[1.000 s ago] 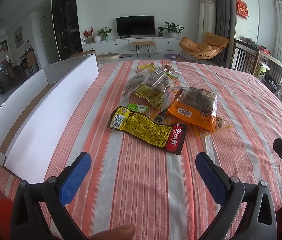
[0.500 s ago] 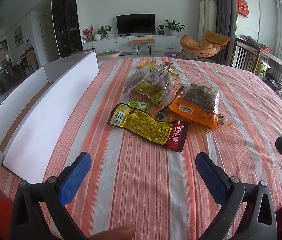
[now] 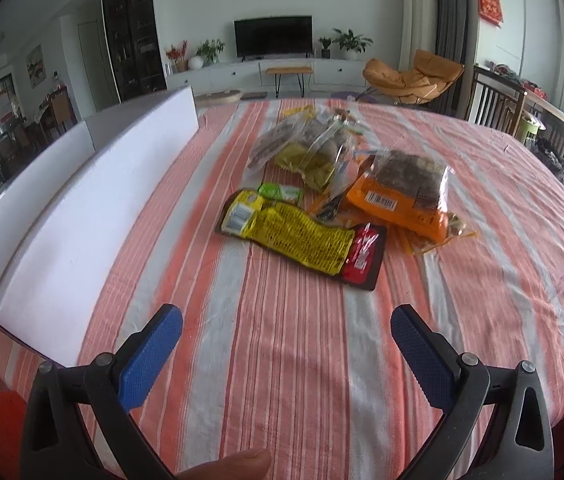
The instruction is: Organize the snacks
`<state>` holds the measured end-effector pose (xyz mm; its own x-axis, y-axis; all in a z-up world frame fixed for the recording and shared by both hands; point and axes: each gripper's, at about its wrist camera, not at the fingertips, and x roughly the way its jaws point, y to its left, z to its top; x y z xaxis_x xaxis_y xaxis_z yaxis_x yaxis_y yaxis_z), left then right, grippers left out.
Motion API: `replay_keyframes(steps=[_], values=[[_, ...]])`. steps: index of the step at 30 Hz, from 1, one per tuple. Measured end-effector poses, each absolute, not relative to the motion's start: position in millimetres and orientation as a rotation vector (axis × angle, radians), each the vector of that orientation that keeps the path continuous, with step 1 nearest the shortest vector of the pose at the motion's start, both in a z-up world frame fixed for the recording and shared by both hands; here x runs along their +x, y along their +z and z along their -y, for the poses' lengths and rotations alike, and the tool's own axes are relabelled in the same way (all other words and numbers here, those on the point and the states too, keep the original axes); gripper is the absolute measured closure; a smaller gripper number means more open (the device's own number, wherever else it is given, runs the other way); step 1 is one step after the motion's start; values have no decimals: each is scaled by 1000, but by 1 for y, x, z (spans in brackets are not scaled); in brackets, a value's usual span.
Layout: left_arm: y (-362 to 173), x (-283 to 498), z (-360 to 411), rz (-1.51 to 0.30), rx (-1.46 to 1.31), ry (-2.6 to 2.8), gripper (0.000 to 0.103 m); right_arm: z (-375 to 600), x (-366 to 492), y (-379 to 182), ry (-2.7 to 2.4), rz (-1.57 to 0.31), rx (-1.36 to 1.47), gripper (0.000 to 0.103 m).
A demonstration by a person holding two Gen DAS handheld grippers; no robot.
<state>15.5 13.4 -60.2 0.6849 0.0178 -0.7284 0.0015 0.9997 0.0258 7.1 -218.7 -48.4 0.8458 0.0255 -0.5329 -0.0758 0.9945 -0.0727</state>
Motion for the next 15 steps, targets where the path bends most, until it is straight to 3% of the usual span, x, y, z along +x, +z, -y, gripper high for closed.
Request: replay_keyframes(steps=[7, 15], values=[[-83, 27, -28, -883, 7, 32, 0, 223, 9, -52, 59, -578, -77, 1], [-104, 35, -36, -939, 23, 42, 0, 224, 63, -59, 170, -755, 55, 1]])
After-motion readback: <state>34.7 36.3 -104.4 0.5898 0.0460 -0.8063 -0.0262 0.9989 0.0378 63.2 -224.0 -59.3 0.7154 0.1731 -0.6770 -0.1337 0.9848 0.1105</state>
